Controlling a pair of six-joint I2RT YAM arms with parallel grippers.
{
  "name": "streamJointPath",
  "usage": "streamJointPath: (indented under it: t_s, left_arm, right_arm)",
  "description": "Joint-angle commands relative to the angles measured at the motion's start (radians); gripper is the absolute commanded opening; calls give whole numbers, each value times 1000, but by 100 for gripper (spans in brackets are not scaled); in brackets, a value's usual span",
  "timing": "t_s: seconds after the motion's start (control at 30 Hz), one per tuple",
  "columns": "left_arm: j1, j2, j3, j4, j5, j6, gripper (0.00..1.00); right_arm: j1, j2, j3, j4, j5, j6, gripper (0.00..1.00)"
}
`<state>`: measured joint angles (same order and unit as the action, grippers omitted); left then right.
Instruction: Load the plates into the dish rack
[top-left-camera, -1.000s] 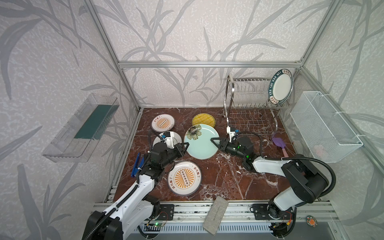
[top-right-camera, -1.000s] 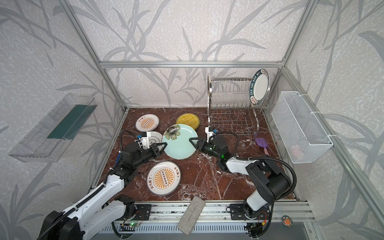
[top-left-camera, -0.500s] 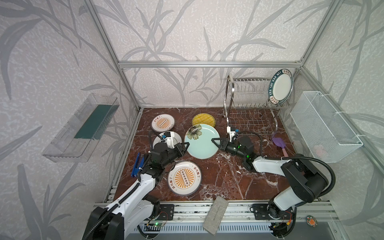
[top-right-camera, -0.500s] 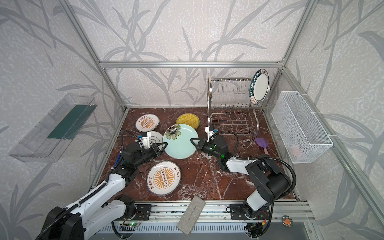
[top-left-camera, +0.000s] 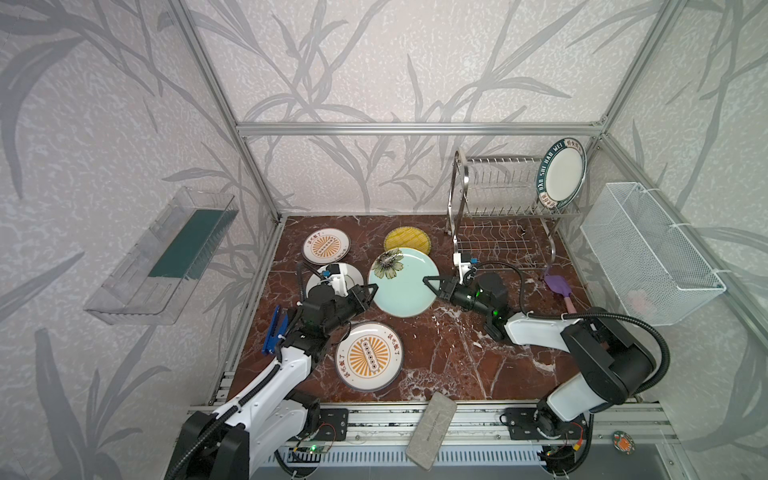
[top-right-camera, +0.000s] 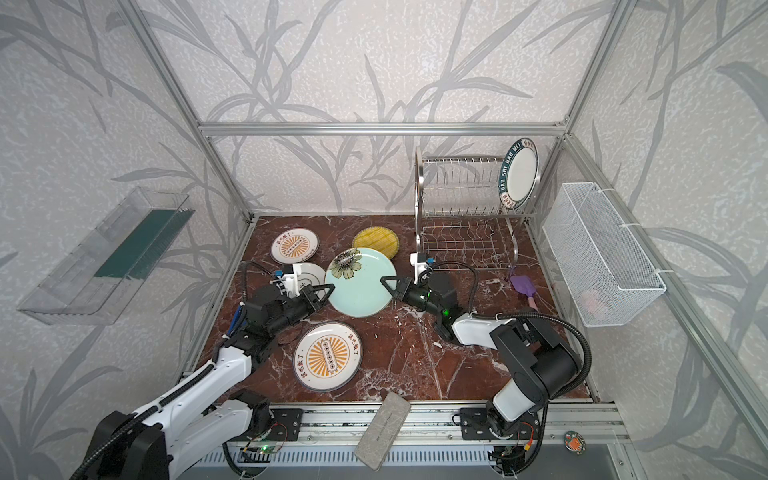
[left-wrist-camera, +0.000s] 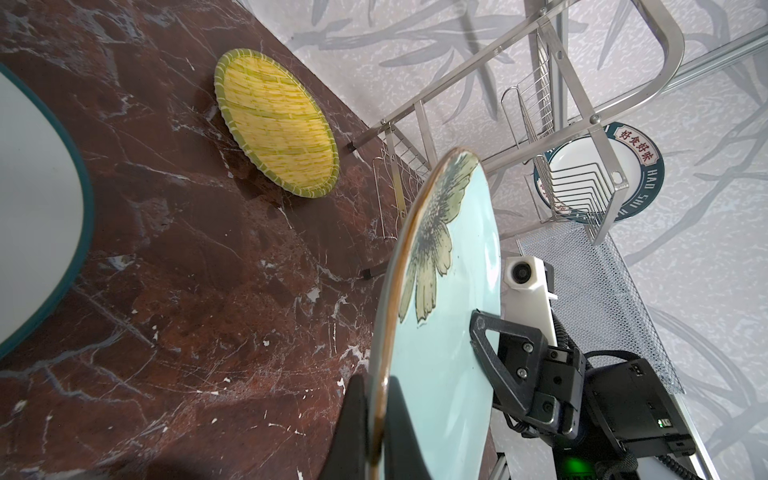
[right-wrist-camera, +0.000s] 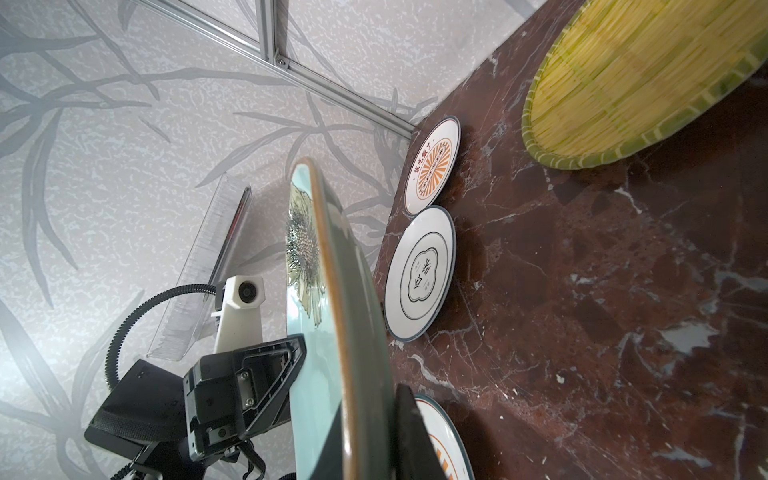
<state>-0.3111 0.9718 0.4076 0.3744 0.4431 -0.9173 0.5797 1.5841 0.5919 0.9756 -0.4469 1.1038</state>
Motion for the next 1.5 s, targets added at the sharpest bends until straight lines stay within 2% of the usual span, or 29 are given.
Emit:
streamJointPath:
  t_s: [0.0, 0.5, 0.83, 1.27, 1.47]
  left_arm:
    - [-5, -31, 8, 75, -2, 15, 3]
    - [-5, -34, 52, -29, -6, 63, 24]
    - [-5, -38, 64, -45, 23, 86, 50]
    - [-5, -36, 87, -75, 48, 112, 57]
    - [-6, -45, 90, -91, 48, 124, 57]
  right_arm:
    - [10, 5, 19, 94, -38, 13, 0]
    - [6, -17, 3, 73, -15, -7, 0]
    - [-20, -72, -10, 19, -3, -39, 0]
    - [-129, -262, -17, -142, -2, -114, 0]
    - [-213, -403, 48, -376, -76, -224, 0]
